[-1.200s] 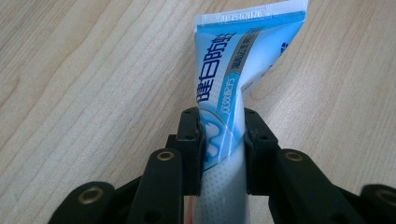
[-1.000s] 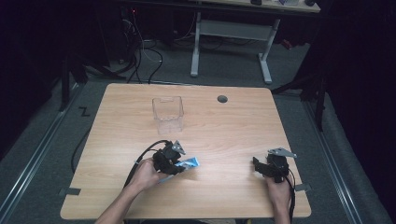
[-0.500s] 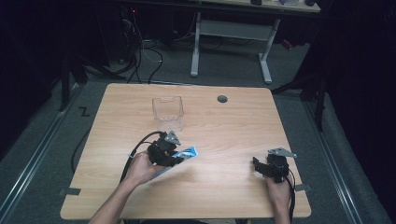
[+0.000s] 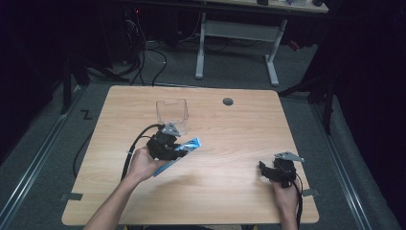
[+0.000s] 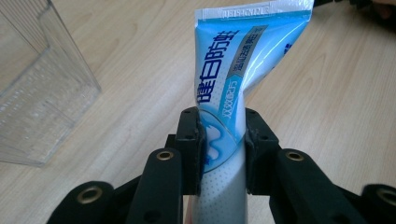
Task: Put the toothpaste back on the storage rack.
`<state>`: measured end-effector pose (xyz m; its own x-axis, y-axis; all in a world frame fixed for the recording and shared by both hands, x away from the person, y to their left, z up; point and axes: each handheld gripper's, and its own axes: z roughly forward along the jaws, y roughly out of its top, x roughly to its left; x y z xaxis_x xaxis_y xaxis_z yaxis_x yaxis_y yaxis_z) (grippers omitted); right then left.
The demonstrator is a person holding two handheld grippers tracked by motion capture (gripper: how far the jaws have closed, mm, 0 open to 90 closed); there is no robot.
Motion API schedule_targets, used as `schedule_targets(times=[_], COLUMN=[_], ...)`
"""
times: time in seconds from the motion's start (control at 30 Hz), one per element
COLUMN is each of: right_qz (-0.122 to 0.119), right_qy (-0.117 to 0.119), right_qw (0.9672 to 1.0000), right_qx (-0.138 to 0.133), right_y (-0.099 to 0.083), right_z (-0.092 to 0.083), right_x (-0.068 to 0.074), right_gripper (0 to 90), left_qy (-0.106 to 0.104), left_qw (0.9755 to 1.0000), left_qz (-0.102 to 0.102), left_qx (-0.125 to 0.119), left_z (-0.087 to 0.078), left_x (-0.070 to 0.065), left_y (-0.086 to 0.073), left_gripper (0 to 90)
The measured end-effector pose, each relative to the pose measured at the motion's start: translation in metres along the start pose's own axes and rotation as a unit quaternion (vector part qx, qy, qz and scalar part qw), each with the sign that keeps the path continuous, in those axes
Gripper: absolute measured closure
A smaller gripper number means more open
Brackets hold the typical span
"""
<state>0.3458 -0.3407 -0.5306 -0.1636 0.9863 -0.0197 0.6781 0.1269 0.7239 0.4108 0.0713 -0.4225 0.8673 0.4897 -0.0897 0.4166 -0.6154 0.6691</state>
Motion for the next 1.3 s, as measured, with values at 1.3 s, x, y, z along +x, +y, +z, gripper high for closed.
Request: schedule_targets(times=[1.3], right_qz=[0.0], right_qy=[0.001], right_qw=[1.0], right_qx=[-0.001], right_y=[0.0], right_z=[0.0], right_x=[0.0], right_gripper=[30.0], left_qy=[0.061], left_qw=[0.9848], left_qz=[-0.061], left_qx=[-0.151], left_z=[-0.033], left_x=[0.057], left_y=[0.059], left_gripper=[72.0])
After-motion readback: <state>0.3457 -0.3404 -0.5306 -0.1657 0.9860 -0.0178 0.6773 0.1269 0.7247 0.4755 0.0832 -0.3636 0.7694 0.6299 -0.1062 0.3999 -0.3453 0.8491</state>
